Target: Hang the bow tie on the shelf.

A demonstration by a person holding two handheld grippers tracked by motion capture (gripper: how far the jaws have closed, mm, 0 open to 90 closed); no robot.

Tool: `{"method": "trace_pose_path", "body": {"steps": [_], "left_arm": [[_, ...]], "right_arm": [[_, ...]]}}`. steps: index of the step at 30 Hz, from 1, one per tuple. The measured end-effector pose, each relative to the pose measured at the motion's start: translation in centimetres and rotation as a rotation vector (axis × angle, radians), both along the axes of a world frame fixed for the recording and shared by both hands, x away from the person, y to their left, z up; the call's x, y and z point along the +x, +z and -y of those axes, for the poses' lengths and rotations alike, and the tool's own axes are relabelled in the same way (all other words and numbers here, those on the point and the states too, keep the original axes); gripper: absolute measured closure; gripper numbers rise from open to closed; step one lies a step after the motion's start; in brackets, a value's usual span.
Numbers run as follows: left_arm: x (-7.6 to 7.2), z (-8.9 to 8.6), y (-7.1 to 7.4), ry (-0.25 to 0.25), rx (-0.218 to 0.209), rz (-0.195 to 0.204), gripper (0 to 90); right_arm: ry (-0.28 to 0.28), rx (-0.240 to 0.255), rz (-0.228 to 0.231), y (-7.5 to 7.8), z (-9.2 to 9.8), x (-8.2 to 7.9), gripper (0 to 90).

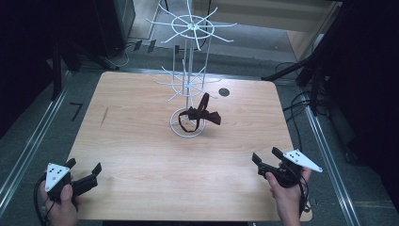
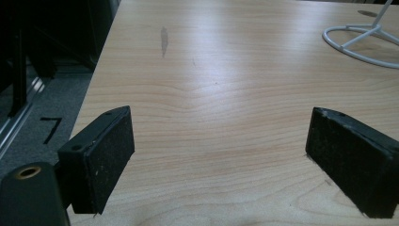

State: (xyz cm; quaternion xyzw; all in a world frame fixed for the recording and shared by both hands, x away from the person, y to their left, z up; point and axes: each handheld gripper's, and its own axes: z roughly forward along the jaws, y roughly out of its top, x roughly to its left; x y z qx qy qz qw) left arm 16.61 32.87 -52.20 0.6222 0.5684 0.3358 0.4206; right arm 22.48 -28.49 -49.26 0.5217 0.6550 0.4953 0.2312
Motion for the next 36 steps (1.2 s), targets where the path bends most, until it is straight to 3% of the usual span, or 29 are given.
{"method": "trace_pose_path", "body": {"steps": [10,15,18,22,36], "left_arm": [[0.1,-0.1,0.0,0.002,-0.004,-0.008,8.9],[0.1,-0.1,0.0,-0.001,-0.008,-0.01,8.8],[0.1,-0.1,0.0,-0.003,-0.009,-0.009,8.9],[0.1,-0.1,0.0,-0.003,-0.008,-0.01,8.9],[0.1,-0.1,0.0,-0.003,-0.01,-0.007,8.9]], "right_arm": [[-0.05,-0.015,-0.002,-1.6,3.7,-2.3,14.2],[-0.096,0.038,-0.006,-2.4,6.4,-3.9,14.3],[-0.11,0.029,-0.016,-2.9,7.1,-4.5,14.3],[-0.121,-0.009,-0.029,-3.9,7.7,-4.7,14.3],[-0.165,0.009,-0.082,-5.7,10.0,-4.8,14.5]]}}
